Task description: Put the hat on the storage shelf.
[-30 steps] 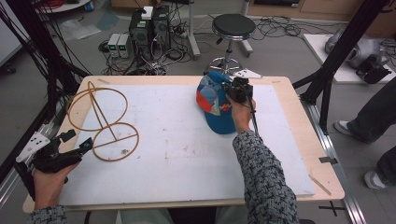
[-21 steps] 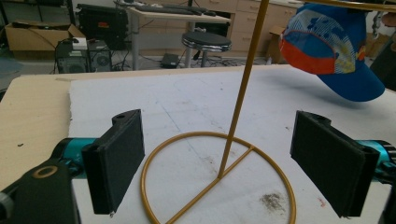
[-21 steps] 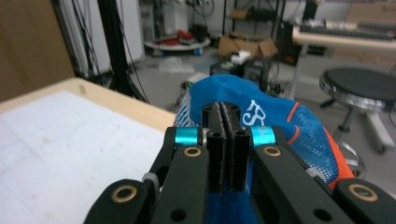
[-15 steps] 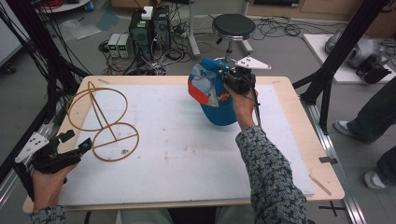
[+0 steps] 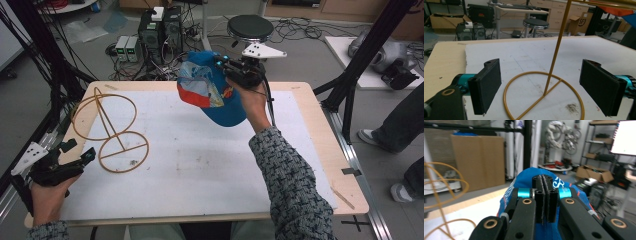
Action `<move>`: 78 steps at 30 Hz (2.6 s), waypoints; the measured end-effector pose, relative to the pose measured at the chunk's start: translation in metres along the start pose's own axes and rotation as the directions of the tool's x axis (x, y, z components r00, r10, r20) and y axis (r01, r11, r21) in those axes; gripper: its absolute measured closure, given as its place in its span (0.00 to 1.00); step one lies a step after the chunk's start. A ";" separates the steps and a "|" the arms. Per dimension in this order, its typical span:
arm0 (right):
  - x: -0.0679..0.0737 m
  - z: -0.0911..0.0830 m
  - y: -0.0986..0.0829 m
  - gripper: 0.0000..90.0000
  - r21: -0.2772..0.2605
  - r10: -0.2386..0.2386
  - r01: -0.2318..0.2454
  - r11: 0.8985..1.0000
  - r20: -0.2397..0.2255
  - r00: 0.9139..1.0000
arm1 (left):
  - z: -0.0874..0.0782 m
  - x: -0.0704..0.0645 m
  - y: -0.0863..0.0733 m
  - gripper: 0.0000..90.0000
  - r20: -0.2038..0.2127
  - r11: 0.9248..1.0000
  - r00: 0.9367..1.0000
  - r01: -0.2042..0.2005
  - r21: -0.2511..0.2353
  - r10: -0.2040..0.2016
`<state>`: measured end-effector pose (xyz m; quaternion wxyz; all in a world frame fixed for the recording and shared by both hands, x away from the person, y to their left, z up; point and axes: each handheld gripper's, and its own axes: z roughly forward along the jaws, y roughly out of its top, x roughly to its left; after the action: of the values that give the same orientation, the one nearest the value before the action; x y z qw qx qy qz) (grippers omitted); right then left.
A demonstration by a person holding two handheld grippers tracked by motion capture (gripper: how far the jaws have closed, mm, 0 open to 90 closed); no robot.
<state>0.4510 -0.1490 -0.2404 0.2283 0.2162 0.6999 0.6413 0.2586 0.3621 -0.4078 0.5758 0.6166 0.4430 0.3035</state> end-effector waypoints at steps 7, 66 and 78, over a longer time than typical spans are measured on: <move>0.015 0.009 0.021 0.99 -0.035 -0.016 0.013 0.999 -0.086 0.996 | -0.002 0.001 0.000 0.20 0.003 1.000 1.000 0.002 -0.006 -0.002; 0.128 0.152 0.052 0.99 0.005 -0.018 0.026 1.000 -0.587 0.809 | -0.031 0.019 0.006 0.20 -0.057 0.998 0.998 0.019 -0.067 -0.023; 0.147 0.173 0.042 0.99 0.049 0.001 0.036 0.998 -0.610 0.792 | -0.036 0.021 0.006 0.20 -0.066 0.997 0.997 0.022 -0.080 -0.028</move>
<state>0.4371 0.0806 -0.2174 -0.0099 -0.0020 0.7566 0.6538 0.2372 0.3975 -0.3989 0.5884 0.5770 0.4573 0.3343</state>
